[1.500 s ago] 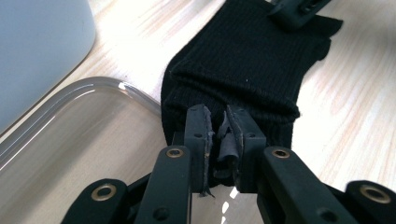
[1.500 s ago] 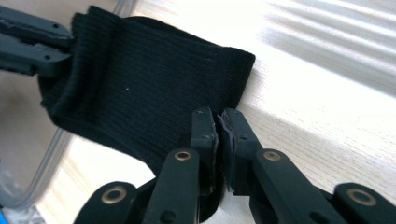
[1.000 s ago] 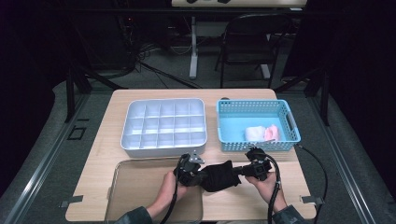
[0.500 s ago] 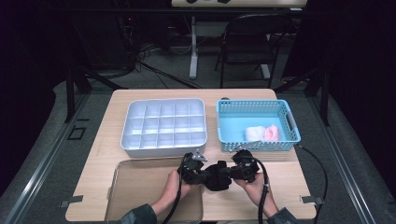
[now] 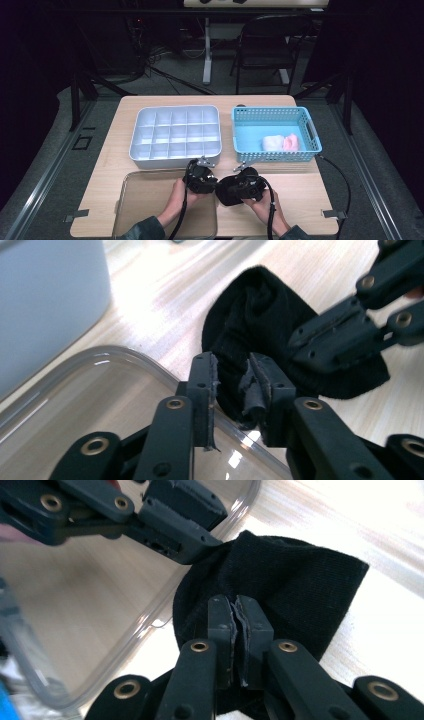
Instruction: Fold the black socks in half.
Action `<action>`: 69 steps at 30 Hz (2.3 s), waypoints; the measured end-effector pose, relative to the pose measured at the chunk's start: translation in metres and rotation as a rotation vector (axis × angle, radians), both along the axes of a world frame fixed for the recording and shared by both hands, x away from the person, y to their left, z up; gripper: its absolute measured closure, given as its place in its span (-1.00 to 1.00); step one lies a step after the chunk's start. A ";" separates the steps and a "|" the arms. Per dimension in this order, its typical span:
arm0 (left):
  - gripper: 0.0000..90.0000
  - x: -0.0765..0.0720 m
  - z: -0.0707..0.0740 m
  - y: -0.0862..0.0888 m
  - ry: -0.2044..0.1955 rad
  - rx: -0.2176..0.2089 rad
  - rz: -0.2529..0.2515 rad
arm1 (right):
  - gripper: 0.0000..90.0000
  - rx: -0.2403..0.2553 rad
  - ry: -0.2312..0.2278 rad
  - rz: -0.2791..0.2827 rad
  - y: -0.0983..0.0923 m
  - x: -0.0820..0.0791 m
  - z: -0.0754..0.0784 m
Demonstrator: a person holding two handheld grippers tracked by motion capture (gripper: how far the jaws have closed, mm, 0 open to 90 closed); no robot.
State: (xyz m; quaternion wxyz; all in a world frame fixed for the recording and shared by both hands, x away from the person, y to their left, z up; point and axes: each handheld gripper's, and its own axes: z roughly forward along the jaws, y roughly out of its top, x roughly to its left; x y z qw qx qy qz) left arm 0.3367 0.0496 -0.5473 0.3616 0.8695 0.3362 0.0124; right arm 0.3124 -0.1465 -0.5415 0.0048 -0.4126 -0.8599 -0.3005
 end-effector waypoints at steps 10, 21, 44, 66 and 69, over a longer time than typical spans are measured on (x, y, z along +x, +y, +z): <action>0.31 0.007 0.006 -0.012 0.007 -0.031 -0.005 | 0.90 -0.011 -0.024 0.004 0.002 -0.004 -0.002; 0.34 0.009 0.008 -0.018 0.015 -0.054 -0.027 | 0.88 -0.001 -0.034 0.003 0.004 -0.005 -0.002; 0.66 0.012 -0.002 -0.022 0.022 -0.013 -0.034 | 0.64 -0.045 -0.016 0.014 -0.006 -0.019 0.000; -0.20 0.019 -0.012 -0.023 0.146 -0.006 0.004 | 0.81 -0.066 -0.027 0.028 -0.002 -0.017 -0.005; -0.13 0.020 -0.014 -0.022 0.166 -0.016 0.005 | 0.81 -0.070 -0.029 0.030 -0.002 -0.017 -0.005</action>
